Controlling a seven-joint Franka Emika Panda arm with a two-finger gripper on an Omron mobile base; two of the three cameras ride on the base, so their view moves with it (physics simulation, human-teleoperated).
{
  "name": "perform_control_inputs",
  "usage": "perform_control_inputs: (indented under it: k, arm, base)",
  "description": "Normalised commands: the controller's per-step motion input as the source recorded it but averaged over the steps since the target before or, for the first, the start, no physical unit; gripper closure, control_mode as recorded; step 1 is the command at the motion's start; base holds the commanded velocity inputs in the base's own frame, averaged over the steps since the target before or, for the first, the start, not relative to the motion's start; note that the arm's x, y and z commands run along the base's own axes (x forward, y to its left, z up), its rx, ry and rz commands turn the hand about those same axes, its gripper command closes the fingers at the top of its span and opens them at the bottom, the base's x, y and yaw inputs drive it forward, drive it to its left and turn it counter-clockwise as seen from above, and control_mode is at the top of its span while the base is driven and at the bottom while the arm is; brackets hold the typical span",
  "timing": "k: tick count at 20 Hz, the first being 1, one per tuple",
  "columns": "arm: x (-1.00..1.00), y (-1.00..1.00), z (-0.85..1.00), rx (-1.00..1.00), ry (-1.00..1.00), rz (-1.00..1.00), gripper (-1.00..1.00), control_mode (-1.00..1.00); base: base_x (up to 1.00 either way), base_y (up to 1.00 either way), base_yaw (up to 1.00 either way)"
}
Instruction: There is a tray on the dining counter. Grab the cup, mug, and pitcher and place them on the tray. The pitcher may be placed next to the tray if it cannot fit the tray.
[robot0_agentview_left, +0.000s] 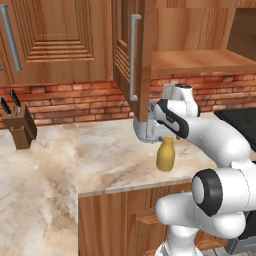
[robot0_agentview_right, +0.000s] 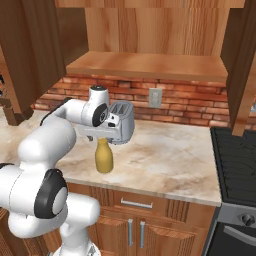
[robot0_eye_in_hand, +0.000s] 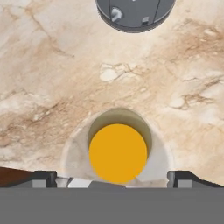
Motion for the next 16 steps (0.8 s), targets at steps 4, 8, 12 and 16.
perform_control_inputs:
  k: [4,8,12,16]
  arm:
    - [0.00,0.00,-0.15,0.00,0.00,0.00,-1.00,-1.00]
    - [0.00,0.00,-0.15,0.00,0.00,0.00,-1.00,-1.00]
    - [0.00,0.00,0.00,0.00,0.00,0.00,-1.00,-1.00]
    - [0.00,0.00,0.00,0.00,0.00,0.00,-1.00,-1.00]
  base:
    - [0.00,0.00,0.00]
    - [0.00,0.00,0.00]
    - [0.00,0.00,0.00]
    - [0.00,0.00,0.00]
